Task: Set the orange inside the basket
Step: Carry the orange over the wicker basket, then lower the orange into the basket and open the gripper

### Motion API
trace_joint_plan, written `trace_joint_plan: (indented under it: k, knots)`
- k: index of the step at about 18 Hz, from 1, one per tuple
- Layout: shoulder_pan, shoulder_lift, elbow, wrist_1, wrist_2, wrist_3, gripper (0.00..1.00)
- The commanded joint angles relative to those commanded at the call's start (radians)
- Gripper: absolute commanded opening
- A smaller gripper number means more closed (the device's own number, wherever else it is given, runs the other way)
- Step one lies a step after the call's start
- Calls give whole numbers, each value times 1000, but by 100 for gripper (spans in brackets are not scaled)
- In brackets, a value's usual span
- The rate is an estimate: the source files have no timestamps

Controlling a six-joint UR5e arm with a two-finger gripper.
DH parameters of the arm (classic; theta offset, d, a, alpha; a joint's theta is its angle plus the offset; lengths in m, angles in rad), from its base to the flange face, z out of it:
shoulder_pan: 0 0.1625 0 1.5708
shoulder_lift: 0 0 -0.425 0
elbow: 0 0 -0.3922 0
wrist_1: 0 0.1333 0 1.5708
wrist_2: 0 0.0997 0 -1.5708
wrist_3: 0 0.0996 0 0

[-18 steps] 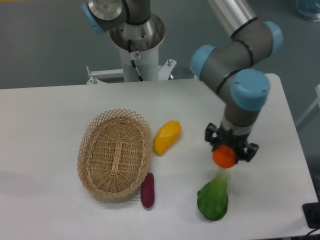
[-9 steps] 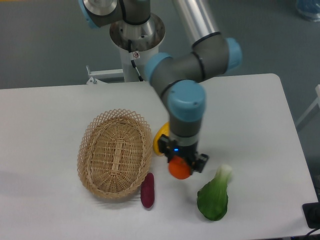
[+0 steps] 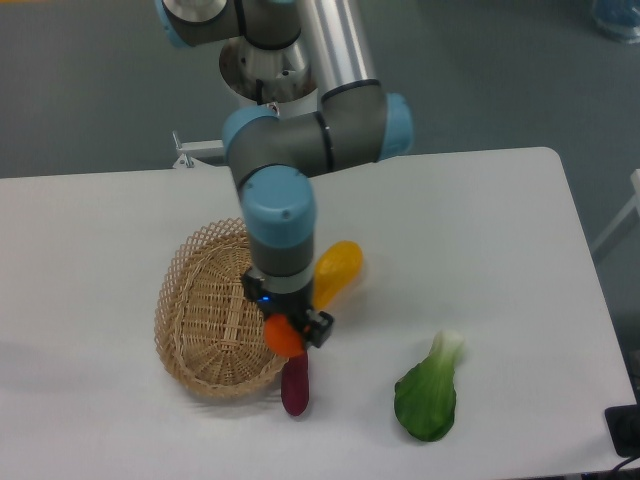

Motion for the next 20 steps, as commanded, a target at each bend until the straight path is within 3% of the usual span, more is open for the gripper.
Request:
trace_joint_plan:
  k: [6, 9, 11, 12, 13, 20]
  knots:
    - [-97, -54, -2, 14, 23, -37, 61]
    - [-106, -65, -3, 15, 29, -38, 65]
    - [-106, -60, -5, 24, 29, -32, 79]
    - [-106, -61, -6, 34, 29, -37, 93]
    - [-106, -60, -6, 47, 29, -43, 100]
    - [-86, -38, 0, 90, 38, -126, 100]
